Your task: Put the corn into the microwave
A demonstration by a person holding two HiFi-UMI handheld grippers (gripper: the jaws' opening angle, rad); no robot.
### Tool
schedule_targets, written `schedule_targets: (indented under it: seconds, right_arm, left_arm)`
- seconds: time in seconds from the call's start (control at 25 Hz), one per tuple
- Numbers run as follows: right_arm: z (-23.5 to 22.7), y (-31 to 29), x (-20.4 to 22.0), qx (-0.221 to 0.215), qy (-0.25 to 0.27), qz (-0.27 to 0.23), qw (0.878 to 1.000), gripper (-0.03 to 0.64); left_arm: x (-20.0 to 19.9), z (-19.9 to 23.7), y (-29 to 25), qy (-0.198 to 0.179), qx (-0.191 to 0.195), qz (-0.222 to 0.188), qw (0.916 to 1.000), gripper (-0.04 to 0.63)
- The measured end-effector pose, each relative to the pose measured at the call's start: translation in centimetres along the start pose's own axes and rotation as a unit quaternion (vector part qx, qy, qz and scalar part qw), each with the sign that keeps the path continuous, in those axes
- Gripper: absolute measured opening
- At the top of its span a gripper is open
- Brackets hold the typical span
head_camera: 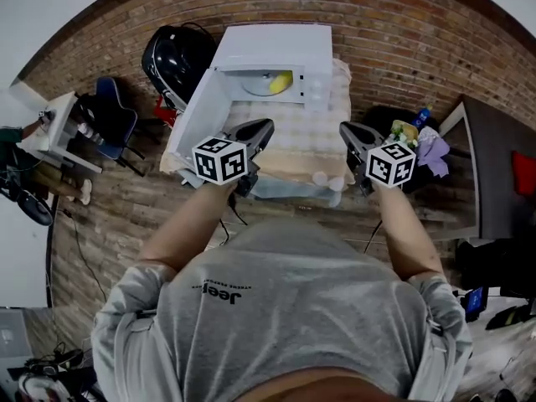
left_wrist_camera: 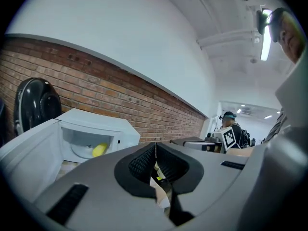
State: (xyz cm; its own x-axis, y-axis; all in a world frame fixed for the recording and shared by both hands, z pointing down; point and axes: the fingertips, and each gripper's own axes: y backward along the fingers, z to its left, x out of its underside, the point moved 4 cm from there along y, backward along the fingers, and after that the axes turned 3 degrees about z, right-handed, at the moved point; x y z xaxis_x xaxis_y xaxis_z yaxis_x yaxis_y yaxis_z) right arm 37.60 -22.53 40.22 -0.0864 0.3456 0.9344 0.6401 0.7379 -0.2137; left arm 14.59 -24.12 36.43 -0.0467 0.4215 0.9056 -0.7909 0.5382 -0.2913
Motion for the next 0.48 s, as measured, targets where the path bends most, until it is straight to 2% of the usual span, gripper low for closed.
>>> schedule_targets:
  seconds: [0.24, 0.48]
  right_arm:
    - [1.0, -1.0, -0.9, 0.003, 0.002, 0.008, 1.000, 0.018]
    - [3.1, -2.6, -1.2, 0.020, -0.004, 0.008, 1.000, 0.018]
  left_arm:
    - [-1.7, 0.9, 1.5, -0.014, 0.014, -0.023, 0.9995, 0.024]
    - [-3.0, 3.9, 5.2, -0.019, 0.029, -0.043, 0.9985, 0.023]
